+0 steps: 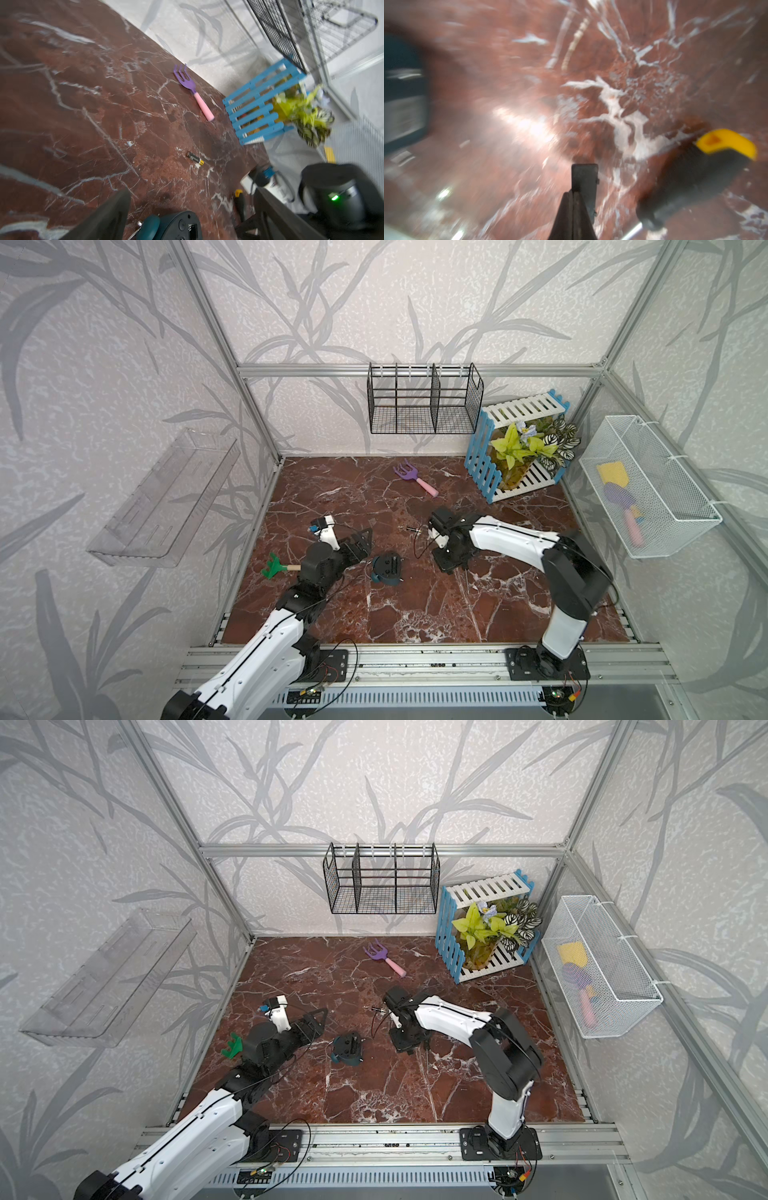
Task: Remove the battery from the alarm
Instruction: Pick up the cover from the center of the board.
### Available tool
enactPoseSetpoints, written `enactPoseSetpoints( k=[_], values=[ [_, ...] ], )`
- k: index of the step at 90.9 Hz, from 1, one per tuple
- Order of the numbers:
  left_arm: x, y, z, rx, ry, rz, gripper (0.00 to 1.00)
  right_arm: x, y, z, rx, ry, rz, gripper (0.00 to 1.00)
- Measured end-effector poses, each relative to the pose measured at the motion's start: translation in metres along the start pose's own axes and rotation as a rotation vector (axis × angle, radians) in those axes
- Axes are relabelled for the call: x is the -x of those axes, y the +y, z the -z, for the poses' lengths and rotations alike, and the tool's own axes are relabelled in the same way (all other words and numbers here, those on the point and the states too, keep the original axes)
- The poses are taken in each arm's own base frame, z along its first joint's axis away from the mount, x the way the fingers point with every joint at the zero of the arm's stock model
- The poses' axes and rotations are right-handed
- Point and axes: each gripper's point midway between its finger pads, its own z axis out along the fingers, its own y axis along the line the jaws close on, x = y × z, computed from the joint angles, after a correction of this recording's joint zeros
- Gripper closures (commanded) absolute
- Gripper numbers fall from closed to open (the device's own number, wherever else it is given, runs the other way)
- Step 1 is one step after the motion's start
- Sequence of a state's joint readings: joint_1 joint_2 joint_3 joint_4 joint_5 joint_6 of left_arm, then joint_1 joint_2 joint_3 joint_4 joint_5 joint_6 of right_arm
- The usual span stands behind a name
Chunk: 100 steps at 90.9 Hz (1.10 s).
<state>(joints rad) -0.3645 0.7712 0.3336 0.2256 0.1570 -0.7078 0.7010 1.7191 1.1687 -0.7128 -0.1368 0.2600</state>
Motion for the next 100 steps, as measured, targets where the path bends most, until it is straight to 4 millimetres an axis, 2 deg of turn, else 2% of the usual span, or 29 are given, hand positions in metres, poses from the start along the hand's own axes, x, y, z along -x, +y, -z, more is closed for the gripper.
enactPoseSetpoints(
  k=[17, 23, 29, 42, 55, 73, 86, 100],
  values=[
    [0.012, -0.075, 0.012, -0.307, 0.038, -0.47, 0.03, 0.015, 0.045, 0.111, 0.321, -0.34, 0.265, 1.0],
    [0.009, -0.097, 0.021, -0.425, 0.034, -0.651, 0.05, 0.009, 0.064, 0.138, 0.422, -0.416, 0.382, 1.0],
    [0.001, -0.113, 0.027, -0.526, 0.044, -0.79, 0.07, -0.002, 0.08, 0.153, 0.518, -0.459, 0.485, 1.0],
    [-0.021, -0.134, 0.037, -0.708, 0.086, -0.973, 0.09, -0.025, 0.098, 0.163, 0.648, -0.499, 0.626, 1.0],
    [-0.037, -0.152, 0.047, -0.838, 0.099, -1.008, 0.09, -0.031, 0.1, 0.169, 0.651, -0.542, 0.711, 1.0],
    [-0.046, -0.18, 0.054, -0.951, 0.092, -0.798, 0.1, -0.026, 0.099, 0.174, 0.588, -0.62, 0.78, 1.0],
    [-0.048, -0.183, 0.05, -0.924, 0.112, -0.571, 0.2, -0.02, 0.1, 0.173, 0.548, -0.656, 0.804, 1.0],
    [-0.041, -0.188, 0.046, -0.911, 0.122, -0.431, 0.23, -0.014, 0.102, 0.177, 0.531, -0.694, 0.821, 1.0]
  ],
)
